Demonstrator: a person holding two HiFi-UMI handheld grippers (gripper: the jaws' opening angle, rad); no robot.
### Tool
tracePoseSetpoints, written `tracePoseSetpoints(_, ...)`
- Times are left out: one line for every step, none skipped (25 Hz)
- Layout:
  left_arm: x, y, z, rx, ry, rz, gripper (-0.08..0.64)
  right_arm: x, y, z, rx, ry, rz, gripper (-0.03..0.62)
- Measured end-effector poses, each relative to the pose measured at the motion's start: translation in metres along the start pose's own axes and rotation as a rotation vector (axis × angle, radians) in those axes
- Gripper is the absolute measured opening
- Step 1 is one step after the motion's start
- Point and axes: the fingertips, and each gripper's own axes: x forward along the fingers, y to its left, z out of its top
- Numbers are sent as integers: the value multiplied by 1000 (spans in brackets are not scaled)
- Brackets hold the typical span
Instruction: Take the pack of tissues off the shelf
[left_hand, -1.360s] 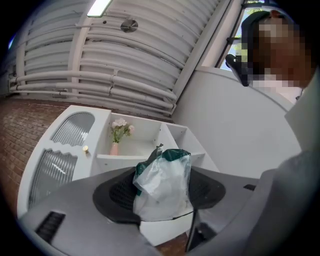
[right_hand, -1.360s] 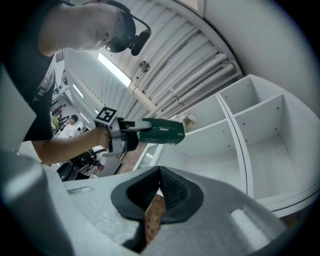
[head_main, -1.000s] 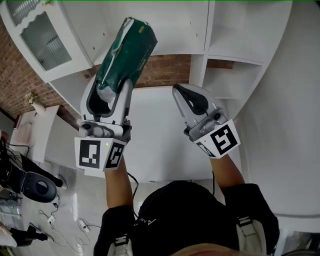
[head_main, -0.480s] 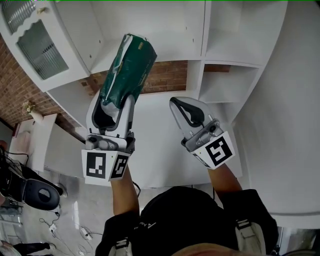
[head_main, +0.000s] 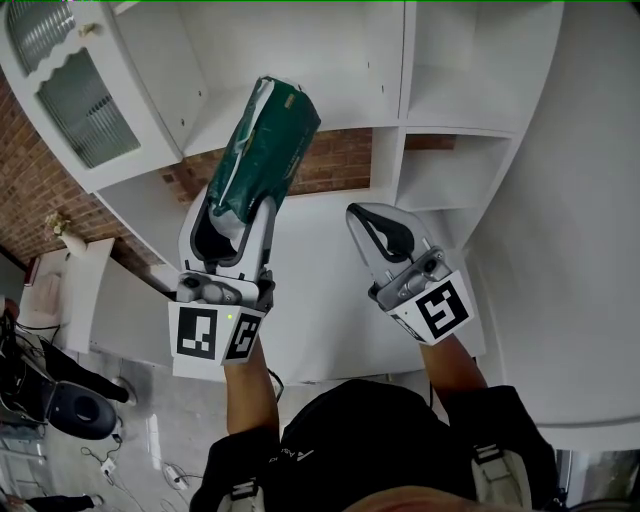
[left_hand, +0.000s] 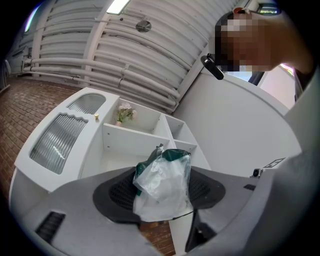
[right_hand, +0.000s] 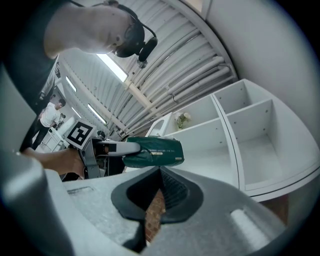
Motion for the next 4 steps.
tracePoseSetpoints(-1, -1, 0, 0, 2, -3, 265, -1, 0, -1, 1, 2, -1, 0)
tracePoseSetpoints(-1, -3, -1, 0, 3, -5, 265, -3, 1, -1, 1, 4, -2, 0)
tracePoseSetpoints(-2, -4, -1, 0, 4, -7, 265, -4, 1, -2, 2, 6, -2, 0)
tracePoseSetpoints(-2, -5, -1, 0, 5, -8, 265, -5, 2, -2, 2, 8, -2, 0)
